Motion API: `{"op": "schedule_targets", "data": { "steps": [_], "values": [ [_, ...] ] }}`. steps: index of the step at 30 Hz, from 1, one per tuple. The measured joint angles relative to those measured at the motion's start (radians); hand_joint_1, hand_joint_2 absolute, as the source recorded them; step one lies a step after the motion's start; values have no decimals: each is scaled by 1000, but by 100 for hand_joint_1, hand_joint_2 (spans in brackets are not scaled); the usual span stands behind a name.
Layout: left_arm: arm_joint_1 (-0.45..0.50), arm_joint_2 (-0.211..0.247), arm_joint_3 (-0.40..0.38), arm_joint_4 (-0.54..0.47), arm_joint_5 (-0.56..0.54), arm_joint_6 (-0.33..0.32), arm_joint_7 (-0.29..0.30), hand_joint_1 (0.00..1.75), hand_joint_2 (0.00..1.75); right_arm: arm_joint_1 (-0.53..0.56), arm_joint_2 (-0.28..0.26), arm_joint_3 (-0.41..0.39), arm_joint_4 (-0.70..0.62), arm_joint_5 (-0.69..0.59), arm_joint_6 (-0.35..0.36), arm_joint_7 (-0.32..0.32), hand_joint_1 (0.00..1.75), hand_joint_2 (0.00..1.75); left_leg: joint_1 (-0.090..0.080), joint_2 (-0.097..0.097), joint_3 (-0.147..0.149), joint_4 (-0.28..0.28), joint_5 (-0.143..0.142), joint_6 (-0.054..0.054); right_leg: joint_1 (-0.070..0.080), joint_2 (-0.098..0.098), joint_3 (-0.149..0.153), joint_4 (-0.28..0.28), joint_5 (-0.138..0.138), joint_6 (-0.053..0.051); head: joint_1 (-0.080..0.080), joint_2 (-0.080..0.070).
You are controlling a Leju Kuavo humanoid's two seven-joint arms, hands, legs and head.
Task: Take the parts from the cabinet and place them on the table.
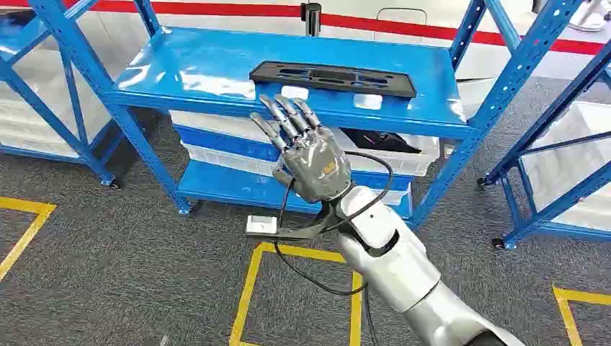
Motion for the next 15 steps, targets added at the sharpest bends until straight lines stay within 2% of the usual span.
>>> {"op": "schedule_targets", "data": {
  "steps": [2,5,8,15],
  "values": [
    [3,-1,0,0,-5,-12,-7,0,0,-20,-2,22,17,113,7,51,0,175,0,0,0,0,0,0,0,0,0,0,0,0,0,0],
    [39,0,-4,5,-38,-42,-63,0,0,-61,-8,55,71,242,83,130,0,175,0,0,0,0,0,0,0,0,0,0,0,0,0,0],
    [82,4,-4,14,-37,-45,-83,0,0,-88,-7,67,144,251,180,150,0,175,0,0,0,0,0,0,0,0,-1,0,0,0,0,0],
    [102,13,-4,22,-36,-48,-80,0,0,-119,3,81,224,247,212,160,0,175,0,-1,-1,0,0,0,0,-2,-1,0,0,0,0,0]
  ]
}}
